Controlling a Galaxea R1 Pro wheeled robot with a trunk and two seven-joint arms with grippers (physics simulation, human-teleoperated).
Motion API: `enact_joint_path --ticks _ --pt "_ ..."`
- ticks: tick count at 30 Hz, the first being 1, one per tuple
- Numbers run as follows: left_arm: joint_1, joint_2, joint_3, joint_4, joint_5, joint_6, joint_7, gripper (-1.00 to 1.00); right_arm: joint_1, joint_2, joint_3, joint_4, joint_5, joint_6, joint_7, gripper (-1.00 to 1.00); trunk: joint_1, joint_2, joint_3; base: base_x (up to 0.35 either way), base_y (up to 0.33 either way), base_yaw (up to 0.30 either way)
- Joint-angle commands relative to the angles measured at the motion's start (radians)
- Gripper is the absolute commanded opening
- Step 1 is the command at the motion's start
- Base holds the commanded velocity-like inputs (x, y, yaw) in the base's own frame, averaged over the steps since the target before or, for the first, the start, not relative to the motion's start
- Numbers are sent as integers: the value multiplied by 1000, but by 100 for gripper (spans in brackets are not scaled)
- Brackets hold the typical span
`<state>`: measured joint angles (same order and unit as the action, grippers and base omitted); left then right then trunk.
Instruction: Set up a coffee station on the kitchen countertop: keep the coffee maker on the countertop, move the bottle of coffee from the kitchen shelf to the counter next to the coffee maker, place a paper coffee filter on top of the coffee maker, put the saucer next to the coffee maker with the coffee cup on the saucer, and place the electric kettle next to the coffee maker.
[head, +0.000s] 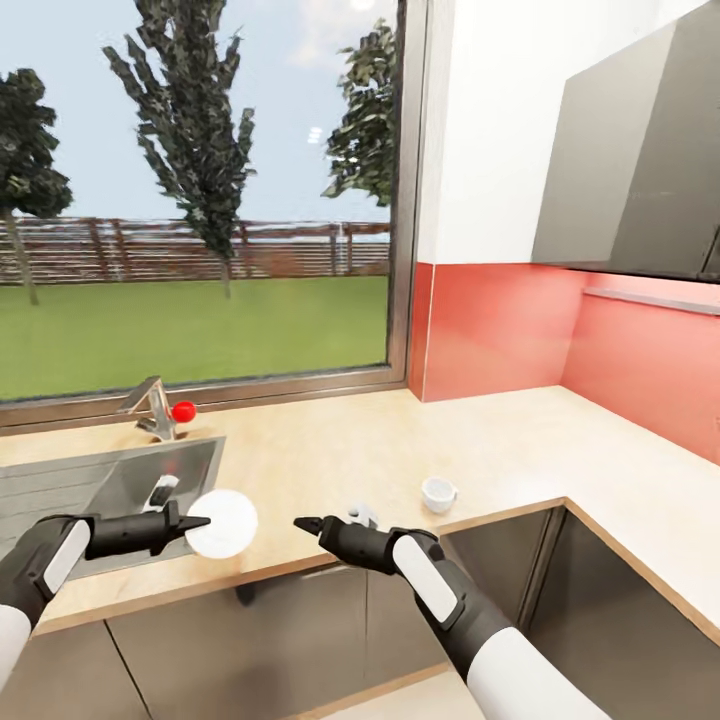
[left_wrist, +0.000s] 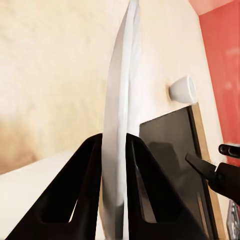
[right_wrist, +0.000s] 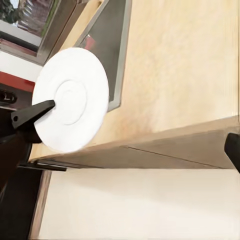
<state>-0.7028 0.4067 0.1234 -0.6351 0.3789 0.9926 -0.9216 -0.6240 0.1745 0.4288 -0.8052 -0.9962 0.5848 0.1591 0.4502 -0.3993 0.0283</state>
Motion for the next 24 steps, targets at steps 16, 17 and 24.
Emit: enact_joint_path --ticks 16,17,24 --pt "-4 0 2 0 -9 2 -3 -100 0 0 121 11 0 4 5 100 0 -1 0 -205 -185 0" --pt "-4 1 2 0 -9 2 -3 -100 1 0 131 17 0 4 5 100 0 -1 0 -74 -36 0" --pt "-4 19 3 0 -8 2 -4 -100 41 0 194 244 9 3 8 100 0 -1 0 -18 -9 0"
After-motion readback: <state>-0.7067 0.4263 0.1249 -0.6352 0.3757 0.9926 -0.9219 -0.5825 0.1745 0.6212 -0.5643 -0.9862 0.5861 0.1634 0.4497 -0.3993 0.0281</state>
